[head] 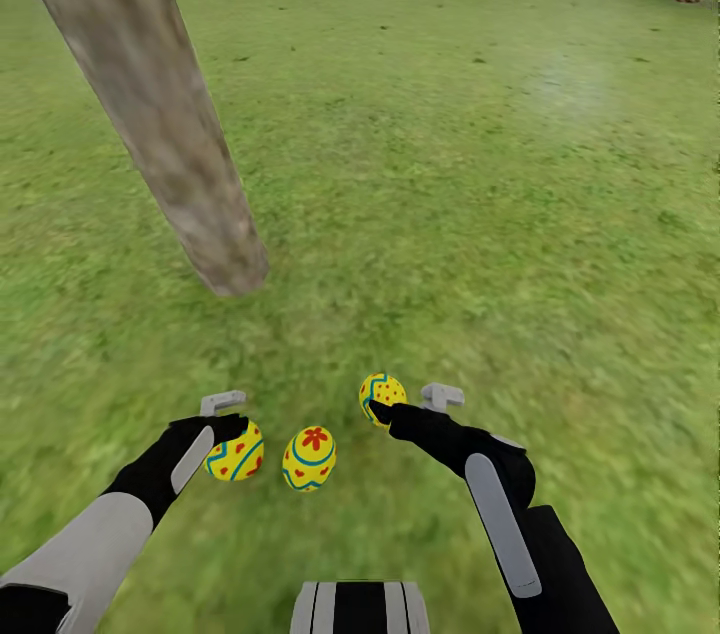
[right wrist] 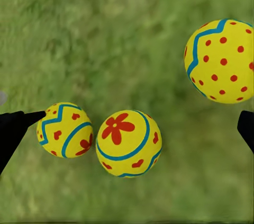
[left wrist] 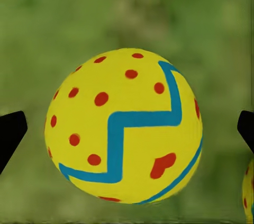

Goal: Take the three Easter eggs out of the wicker basket on the lawn in the garden, then place them on the lawn next to a single tree (choose any tree) so that all three eggs are next to the same tree and none are left in the basket.

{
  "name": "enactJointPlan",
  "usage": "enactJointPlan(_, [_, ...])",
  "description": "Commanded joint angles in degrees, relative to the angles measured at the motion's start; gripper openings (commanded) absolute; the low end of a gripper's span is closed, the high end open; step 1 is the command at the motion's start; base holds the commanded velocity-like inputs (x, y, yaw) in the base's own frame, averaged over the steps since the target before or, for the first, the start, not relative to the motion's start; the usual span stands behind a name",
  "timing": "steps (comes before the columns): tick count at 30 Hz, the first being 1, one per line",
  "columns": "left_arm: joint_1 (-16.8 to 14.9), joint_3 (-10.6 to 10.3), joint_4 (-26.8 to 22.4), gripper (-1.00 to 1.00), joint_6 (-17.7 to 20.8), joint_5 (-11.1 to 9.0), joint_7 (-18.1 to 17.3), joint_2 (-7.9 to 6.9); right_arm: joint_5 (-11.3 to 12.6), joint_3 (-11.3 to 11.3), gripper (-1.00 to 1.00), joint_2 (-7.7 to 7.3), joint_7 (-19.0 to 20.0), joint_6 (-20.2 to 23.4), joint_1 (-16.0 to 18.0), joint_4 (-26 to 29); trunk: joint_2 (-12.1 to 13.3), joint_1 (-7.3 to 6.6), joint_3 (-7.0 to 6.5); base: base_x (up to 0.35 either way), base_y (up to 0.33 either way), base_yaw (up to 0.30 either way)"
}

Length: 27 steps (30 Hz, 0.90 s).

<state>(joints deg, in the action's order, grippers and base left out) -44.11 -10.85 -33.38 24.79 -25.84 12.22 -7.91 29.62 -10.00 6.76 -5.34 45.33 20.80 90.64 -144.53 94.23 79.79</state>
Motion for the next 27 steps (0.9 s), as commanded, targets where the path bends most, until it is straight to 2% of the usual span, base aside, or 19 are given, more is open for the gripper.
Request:
enactJointPlan(1, [0.0, -0.5, -0.1, 1.00, 0.2, -0.6, 0.5, -0.09, 0.6, 0.0, 1.00, 0.01, -0.6, 0.2, 0.0, 0.1, 0.0, -0.05, -0.19, -0.158, 0.000, 0.000])
enactJointPlan(12, [0.0, -0.4, -0.1, 1.00, 0.2, -0.6, 0.6, -0.11, 0.6, 0.0, 1.00, 0.01, -0.6, 0.2, 0.0, 0.1, 0.1, -0.34, -2.63, -0.251, 0.000, 0.000])
enactJointPlan(27, [0.0, -0.2, 0.2, 1.00, 0.3, -0.5, 0.7, -0.11, 0.5, 0.0, 1.00, 0.01, -0.6, 0.2, 0.0, 0.0, 0.3, -0.72, -5.95, -0.018, 0.000, 0.000])
